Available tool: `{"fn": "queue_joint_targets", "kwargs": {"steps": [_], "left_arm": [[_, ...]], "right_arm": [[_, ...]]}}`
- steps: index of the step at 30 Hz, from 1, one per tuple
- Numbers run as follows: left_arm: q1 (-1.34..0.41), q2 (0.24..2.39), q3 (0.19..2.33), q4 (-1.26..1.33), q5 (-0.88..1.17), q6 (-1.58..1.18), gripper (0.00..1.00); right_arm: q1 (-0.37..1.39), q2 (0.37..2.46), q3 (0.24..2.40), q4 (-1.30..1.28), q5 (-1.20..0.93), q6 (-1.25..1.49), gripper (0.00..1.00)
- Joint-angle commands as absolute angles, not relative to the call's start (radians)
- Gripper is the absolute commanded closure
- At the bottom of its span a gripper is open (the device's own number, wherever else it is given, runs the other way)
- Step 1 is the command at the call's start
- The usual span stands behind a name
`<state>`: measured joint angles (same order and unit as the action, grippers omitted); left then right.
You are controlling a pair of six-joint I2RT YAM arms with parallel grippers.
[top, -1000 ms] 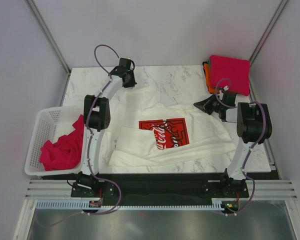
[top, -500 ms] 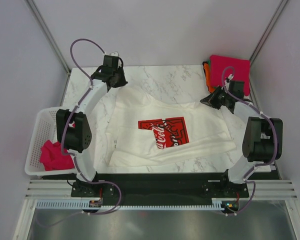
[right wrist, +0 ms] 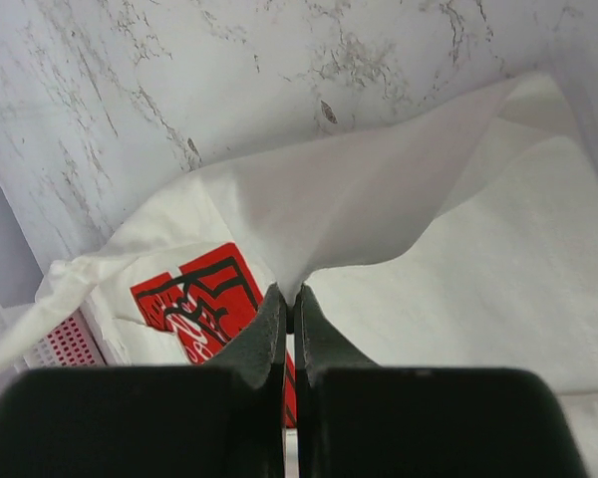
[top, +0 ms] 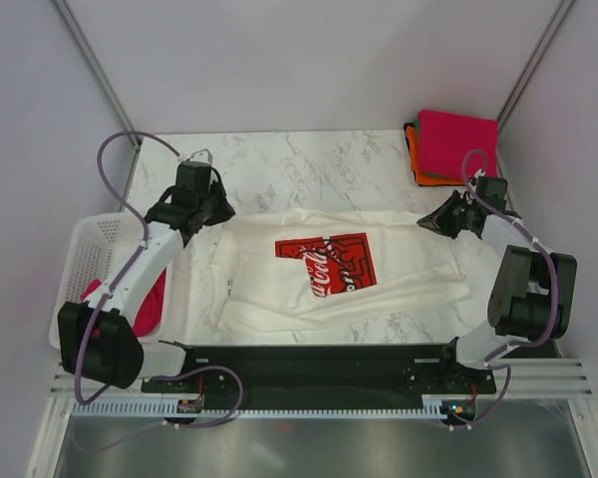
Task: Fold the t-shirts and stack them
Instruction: Fold the tshirt
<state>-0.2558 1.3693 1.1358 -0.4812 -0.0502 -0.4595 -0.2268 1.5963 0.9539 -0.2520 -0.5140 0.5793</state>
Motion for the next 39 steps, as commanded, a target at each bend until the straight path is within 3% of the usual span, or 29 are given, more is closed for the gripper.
{"fn": "queue_joint_targets", "kwargs": {"steps": [1, 13, 39], "left_arm": [[-0.262, 1.213, 1.002, -0.452, -0.045, -0.532, 0.98], [-0.267, 0.994, 0.795, -0.514, -0.04, -0.589, 0.98], [-0.311, 0.73, 0.649, -0.681, -0.005, -0.706, 0.98]], "right_arm": [[-0.235, 1.569, 0.939, -0.275, -0.473, 0.569, 1.0], [-0.293, 1.598, 0.922, -0.295, -0.44, 0.568, 1.0], [-0.305, 1.456, 0.824, -0.374, -0.362, 0.575, 1.0]]}}
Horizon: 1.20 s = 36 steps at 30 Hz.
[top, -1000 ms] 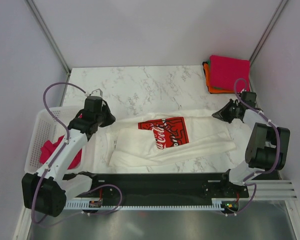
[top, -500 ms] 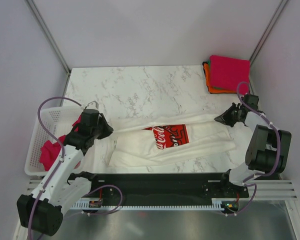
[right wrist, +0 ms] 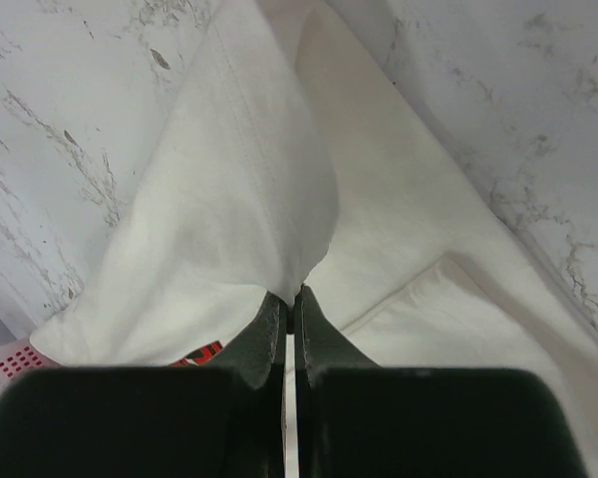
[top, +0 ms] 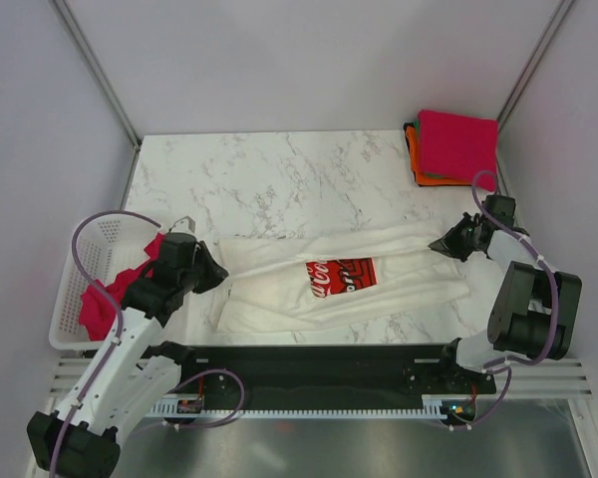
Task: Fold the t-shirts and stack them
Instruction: Fold the tshirt
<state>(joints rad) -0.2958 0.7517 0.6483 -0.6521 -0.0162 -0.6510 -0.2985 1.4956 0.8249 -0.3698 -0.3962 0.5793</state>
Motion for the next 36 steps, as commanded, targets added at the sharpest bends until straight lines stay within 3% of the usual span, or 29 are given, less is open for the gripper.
{"fn": "queue_joint_targets", "kwargs": {"steps": [1, 14, 17, 19, 20, 21, 22, 26, 30, 36], "left_arm": [[-0.325, 0.727, 0.649, -0.686, -0.005, -0.722, 0.98], [-0.445, 0.667, 0.608, -0.821, -0.075, -0.939, 0.98], [-0.468, 0.638, 0.58, -0.825, -0.063, -0.974, 0.88], [-0.48, 0.629, 0.572, -0.825, -0.035, -0.985, 0.81], [-0.482, 0.626, 0.569, -0.824, -0.025, -0.985, 0.77], [-0.485, 0.627, 0.571, -0.822, -0.017, -0.98, 0.68], [-0.488, 0.633, 0.575, -0.822, -0.011, -0.967, 0.64], [-0.488, 0.676, 0.617, -0.818, -0.015, -0.943, 0.52], [-0.489, 0.727, 0.63, -0.761, -0.047, -0.916, 0.51], [-0.489, 0.926, 0.666, -0.623, -0.071, -0.874, 0.52]], "right_arm": [[-0.305, 1.453, 0.824, -0.376, -0.353, 0.575, 1.0], [-0.31, 1.404, 0.816, -0.465, -0.25, 0.564, 0.98], [-0.31, 1.372, 0.81, -0.482, -0.239, 0.58, 0.72], [-0.31, 1.348, 0.808, -0.486, -0.213, 0.591, 0.38], [-0.31, 1.327, 0.811, -0.486, -0.204, 0.6, 0.28], [-0.31, 1.321, 0.816, -0.491, -0.196, 0.598, 0.17], [-0.31, 1.315, 0.822, -0.495, -0.192, 0.598, 0.15], [-0.299, 1.269, 0.861, -0.5, -0.169, 0.603, 0.13], [-0.156, 1.265, 0.916, -0.474, -0.158, 0.571, 0.15], [-0.034, 1.448, 1.012, -0.434, -0.21, 0.531, 0.15]]}}
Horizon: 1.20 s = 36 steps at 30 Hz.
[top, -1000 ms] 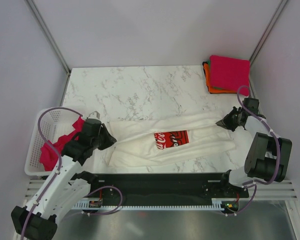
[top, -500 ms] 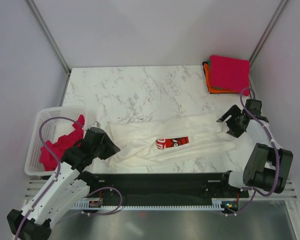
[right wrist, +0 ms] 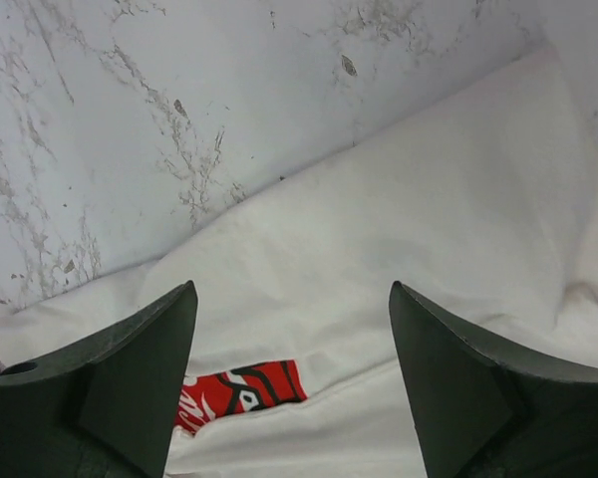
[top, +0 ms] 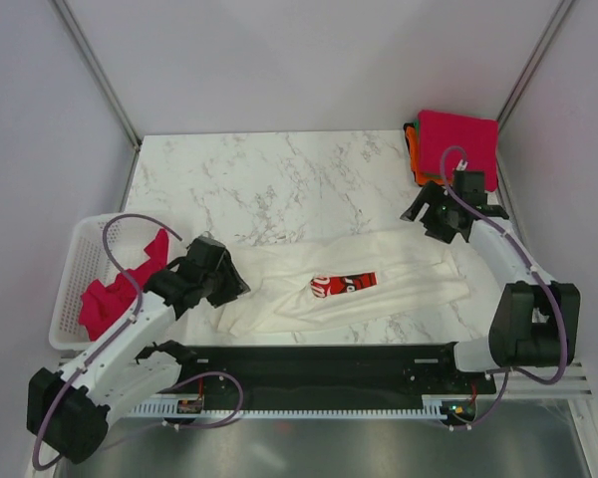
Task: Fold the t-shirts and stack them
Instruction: Fold the tshirt
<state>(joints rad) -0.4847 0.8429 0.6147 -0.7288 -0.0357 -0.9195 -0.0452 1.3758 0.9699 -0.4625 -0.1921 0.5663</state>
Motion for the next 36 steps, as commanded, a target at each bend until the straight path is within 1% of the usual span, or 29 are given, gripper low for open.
{"fn": "queue_joint_targets", "kwargs": {"steps": [1, 9, 13, 18, 20, 22, 23, 24, 25, 26, 27, 28, 30, 31, 33, 34, 35, 36], "left_arm": [[-0.489, 0.948, 0.67, -0.612, -0.071, -0.871, 0.52], [-0.488, 1.098, 0.594, -0.465, -0.133, -0.871, 0.53], [-0.486, 1.259, 0.603, -0.391, -0.167, -0.848, 0.53], [-0.474, 1.524, 0.765, -0.385, -0.202, -0.779, 0.54], [-0.451, 1.603, 0.857, -0.382, -0.221, -0.761, 0.54], [-0.405, 1.739, 0.941, -0.402, -0.204, -0.721, 0.55], [-0.388, 1.784, 1.039, -0.416, -0.199, -0.709, 0.55], [-0.356, 1.875, 1.093, -0.434, -0.189, -0.69, 0.55], [-0.342, 1.919, 1.147, -0.46, -0.183, -0.683, 0.55], [-0.33, 1.958, 1.264, -0.481, -0.175, -0.675, 0.55], [-0.312, 2.011, 1.334, -0.509, -0.172, -0.667, 0.55], [-0.304, 2.095, 1.476, -0.562, -0.175, -0.667, 0.55], [-0.285, 2.189, 1.622, -0.595, -0.175, -0.667, 0.55], [-0.279, 2.3, 1.796, -0.616, -0.16, -0.663, 0.55], [-0.265, 2.437, 2.042, -0.759, -0.134, -0.664, 0.55], [-0.262, 2.523, 2.312, -0.806, -0.124, -0.663, 0.55], [-0.262, 2.662, 2.438, -0.857, -0.114, -0.66, 0.55], [-0.261, 2.728, 2.542, -0.853, -0.076, -0.663, 0.55]], "right_arm": [[-0.034, 1.494, 1.026, -0.433, -0.207, 0.52, 0.15], [-0.034, 1.663, 1.026, -0.423, -0.175, 0.471, 0.16], [-0.034, 1.709, 0.977, -0.445, -0.106, 0.489, 0.16], [-0.034, 1.707, 0.91, -0.462, -0.092, 0.529, 0.15], [-0.034, 1.678, 0.856, -0.46, -0.113, 0.548, 0.15], [-0.032, 1.64, 0.798, -0.45, -0.172, 0.574, 0.15], [-0.031, 1.626, 0.779, -0.443, -0.192, 0.581, 0.15], [-0.023, 1.603, 0.766, -0.442, -0.236, 0.587, 0.15], [-0.015, 1.589, 0.743, -0.442, -0.253, 0.597, 0.15], [-0.011, 1.576, 0.73, -0.445, -0.274, 0.601, 0.14], [-0.006, 1.545, 0.72, -0.446, -0.308, 0.61, 0.14], [-0.006, 1.528, 0.695, -0.446, -0.327, 0.63, 0.14], [0.023, 1.488, 0.667, -0.449, -0.363, 0.669, 0.13], [0.032, 1.436, 0.64, -0.456, -0.406, 0.689, 0.13], [0.086, 1.337, 0.617, -0.469, -0.416, 0.764, 0.12], [0.112, 1.298, 0.608, -0.48, -0.417, 0.8, 0.12], [0.144, 1.257, 0.598, -0.48, -0.425, 0.881, 0.11], [0.223, 1.177, 0.585, -0.482, -0.433, 0.938, 0.1]]}}
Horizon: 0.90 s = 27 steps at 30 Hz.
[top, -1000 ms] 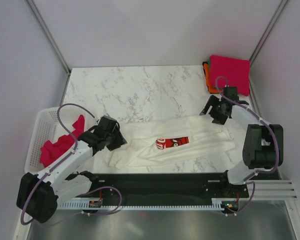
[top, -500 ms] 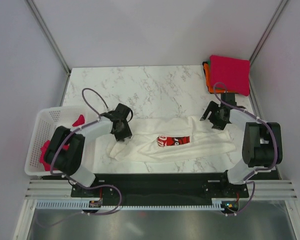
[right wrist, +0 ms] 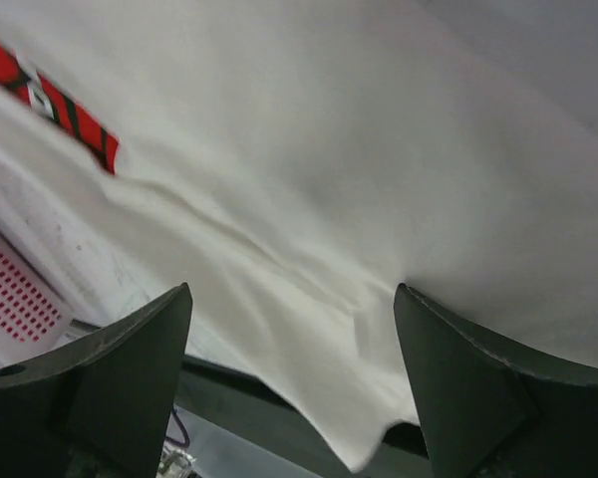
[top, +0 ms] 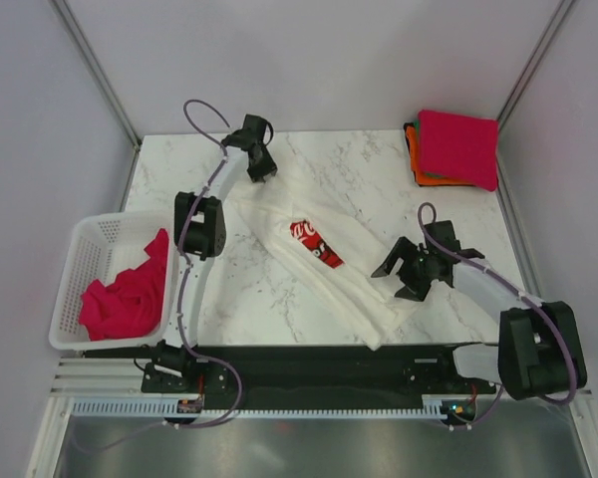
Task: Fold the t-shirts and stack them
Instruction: Fold the tshirt
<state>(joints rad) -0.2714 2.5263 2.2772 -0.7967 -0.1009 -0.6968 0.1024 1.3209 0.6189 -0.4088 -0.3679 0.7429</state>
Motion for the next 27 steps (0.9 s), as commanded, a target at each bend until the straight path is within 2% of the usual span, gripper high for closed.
{"fn": "queue_joint_targets", "kwargs": {"steps": [1, 3, 7, 8, 11, 12, 13, 18, 24, 25, 27], "left_arm": [[-0.259, 2.768, 2.657, -0.827, -0.052, -0.667, 0.54], [-0.258, 2.784, 2.637, -0.633, 0.062, -0.666, 0.54], [-0.308, 2.674, 2.531, -0.344, 0.235, -0.559, 0.45], [-0.327, 2.646, 2.533, -0.333, 0.23, -0.516, 0.31], [-0.362, 2.482, 2.452, -0.316, 0.189, -0.439, 0.15], [-0.356, 2.426, 2.415, -0.318, 0.157, -0.455, 0.13], [-0.353, 2.32, 2.328, -0.319, 0.149, -0.459, 0.06], [-0.333, 1.987, 2.047, -0.373, 0.091, -0.443, 0.04], [-0.331, 1.565, 1.51, -0.391, 0.158, -0.489, 0.08], [-0.331, 1.525, 1.379, -0.391, 0.164, -0.494, 0.09], [-0.331, 1.4, 1.249, -0.379, 0.152, -0.511, 0.1]], "right_arm": [[0.276, 1.143, 0.584, -0.462, -0.439, 0.987, 0.1], [0.436, 1.064, 0.609, -0.457, -0.434, 1.09, 0.09], [0.589, 1.005, 0.732, -0.54, -0.367, 1.095, 0.08], [0.591, 1.002, 0.748, -0.552, -0.359, 1.076, 0.08], [0.591, 1.035, 0.833, -0.595, -0.269, 0.951, 0.08], [0.589, 1.086, 0.904, -0.613, -0.214, 0.907, 0.08], [0.588, 1.115, 0.941, -0.665, -0.172, 0.835, 0.07], [0.531, 1.282, 1.051, -0.727, -0.006, 0.692, 0.07], [0.364, 1.426, 1.029, -0.709, 0.104, 0.591, 0.11], [0.354, 1.44, 1.013, -0.694, 0.115, 0.586, 0.11], [0.348, 1.482, 0.997, -0.693, 0.124, 0.569, 0.15]]}}
